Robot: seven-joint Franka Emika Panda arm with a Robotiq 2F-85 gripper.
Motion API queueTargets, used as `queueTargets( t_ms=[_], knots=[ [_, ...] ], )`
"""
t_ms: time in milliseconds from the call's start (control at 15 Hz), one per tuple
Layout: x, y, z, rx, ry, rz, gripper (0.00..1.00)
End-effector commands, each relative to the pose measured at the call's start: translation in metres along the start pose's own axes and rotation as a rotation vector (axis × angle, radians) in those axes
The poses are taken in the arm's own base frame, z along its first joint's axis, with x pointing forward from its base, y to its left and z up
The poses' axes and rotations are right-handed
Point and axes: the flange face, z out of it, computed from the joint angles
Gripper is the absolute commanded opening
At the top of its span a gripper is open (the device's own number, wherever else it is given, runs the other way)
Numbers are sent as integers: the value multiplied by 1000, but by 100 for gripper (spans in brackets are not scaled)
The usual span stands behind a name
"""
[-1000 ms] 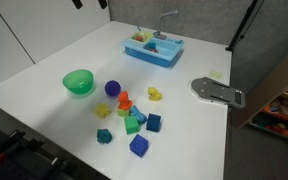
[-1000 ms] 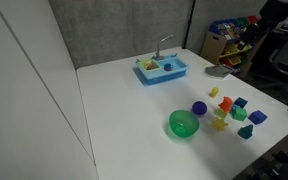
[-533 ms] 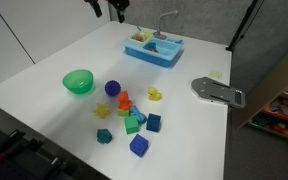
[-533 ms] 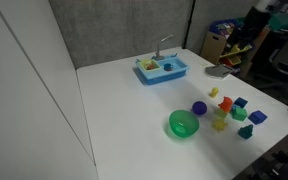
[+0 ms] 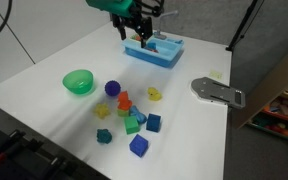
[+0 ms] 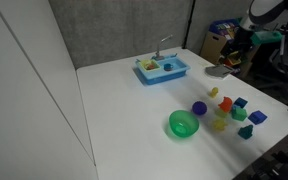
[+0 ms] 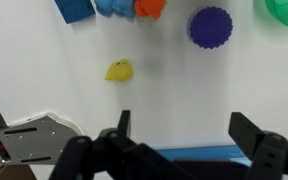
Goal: Pick up a yellow rubber duck toy and place it in the green bowl
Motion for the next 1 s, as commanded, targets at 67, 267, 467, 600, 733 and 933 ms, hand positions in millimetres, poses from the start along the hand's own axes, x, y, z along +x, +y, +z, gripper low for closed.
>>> queueTargets(
  t_ms=[67,267,467,600,733,933],
  knots=[
    [24,33,43,-21,6,42,100],
    [34,51,75,-27,20,82,100],
    [40,63,106,-27,37,129,100],
    [43,68,125,-28,36,152,100],
    [44,72,140,-32,28,165,100],
    [35,69,143,-44,7,132,100]
  ],
)
